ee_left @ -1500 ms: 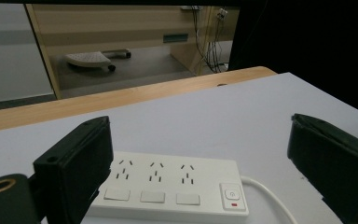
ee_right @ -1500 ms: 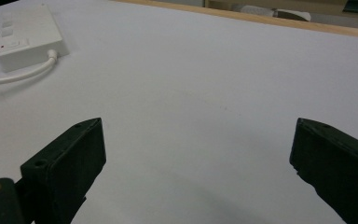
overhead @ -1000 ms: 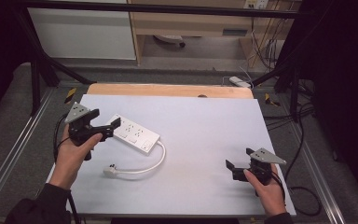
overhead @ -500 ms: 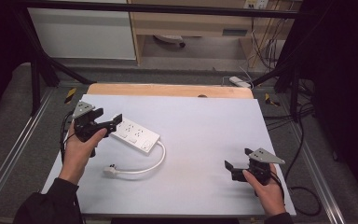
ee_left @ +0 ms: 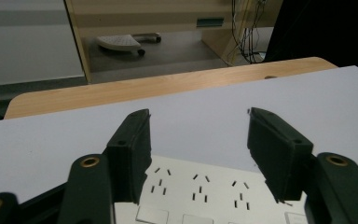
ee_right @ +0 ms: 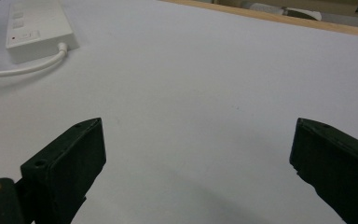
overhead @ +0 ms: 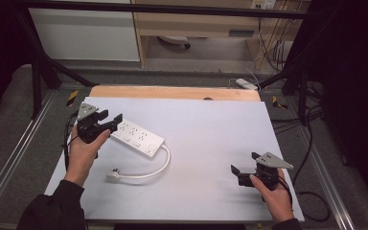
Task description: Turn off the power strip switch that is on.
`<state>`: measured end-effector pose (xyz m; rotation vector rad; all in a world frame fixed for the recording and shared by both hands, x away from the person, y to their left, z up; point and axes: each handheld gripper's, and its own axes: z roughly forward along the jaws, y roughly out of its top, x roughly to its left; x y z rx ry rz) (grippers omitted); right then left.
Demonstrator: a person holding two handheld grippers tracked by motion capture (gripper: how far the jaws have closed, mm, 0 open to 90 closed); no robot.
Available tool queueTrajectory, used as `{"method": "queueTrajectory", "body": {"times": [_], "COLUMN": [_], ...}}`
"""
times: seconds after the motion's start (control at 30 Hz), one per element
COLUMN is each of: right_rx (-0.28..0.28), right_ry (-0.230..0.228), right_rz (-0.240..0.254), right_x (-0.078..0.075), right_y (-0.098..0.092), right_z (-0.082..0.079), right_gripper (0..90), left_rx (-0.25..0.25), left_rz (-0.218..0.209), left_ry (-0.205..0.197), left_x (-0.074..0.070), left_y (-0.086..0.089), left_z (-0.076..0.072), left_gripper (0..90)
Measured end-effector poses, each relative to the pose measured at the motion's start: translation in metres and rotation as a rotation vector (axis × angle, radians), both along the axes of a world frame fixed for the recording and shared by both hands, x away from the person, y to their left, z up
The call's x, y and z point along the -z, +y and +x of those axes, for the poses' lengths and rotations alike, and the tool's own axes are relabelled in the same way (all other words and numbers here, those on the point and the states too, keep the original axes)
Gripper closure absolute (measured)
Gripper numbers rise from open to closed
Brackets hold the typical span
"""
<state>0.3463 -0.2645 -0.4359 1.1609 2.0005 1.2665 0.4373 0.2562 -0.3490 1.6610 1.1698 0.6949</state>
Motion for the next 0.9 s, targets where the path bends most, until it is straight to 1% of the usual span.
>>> {"method": "queueTrajectory", "body": {"times": [0.03,0.07,0.17,0.23,0.47,0.5,0.57,0.6,0.7,0.9], "right_rx": [0.0,-0.001,-0.002,-0.003,-0.011,-0.011,-0.014,-0.017,-0.016,-0.02], "right_ry": [0.001,0.0,-0.001,-0.001,-0.002,-0.002,-0.001,-0.001,-0.003,-0.001], "right_rz": [0.001,-0.001,0.001,0.001,-0.002,-0.002,-0.004,-0.005,-0.004,-0.004], "right_x": [0.0,0.0,0.0,0.0,0.0,0.0,0.0,0.0,0.0,0.0], "right_y": [0.0,0.0,0.0,0.0,0.001,0.001,0.002,0.002,0.003,0.003], "right_z": [0.0,0.0,0.0,0.0,0.0,0.0,0.0,0.0,0.0,0.0], "right_gripper": [3.9,3.9,3.9,3.9,3.9,3.9,3.9,3.9,3.9,3.9], "left_rx": [0.0,-0.005,-0.013,-0.019,-0.029,-0.032,-0.038,-0.046,-0.05,-0.056], "left_rz": [0.001,0.015,0.015,0.024,0.012,0.01,0.007,0.011,0.017,0.019], "left_ry": [0.003,0.009,0.012,0.01,0.007,0.008,0.007,0.004,0.003,0.015], "left_x": [0.001,0.002,0.004,0.006,0.011,0.012,0.013,0.015,0.016,0.02], "left_y": [0.0,0.0,0.001,0.001,0.008,0.01,0.013,0.016,0.018,0.024], "left_z": [0.001,0.003,0.005,0.008,0.015,0.017,0.019,0.022,0.023,0.028], "left_gripper": [43.0,44.5,51.7,56.7,76.2,76.2,79.7,82.8,86.8,90.0]}}
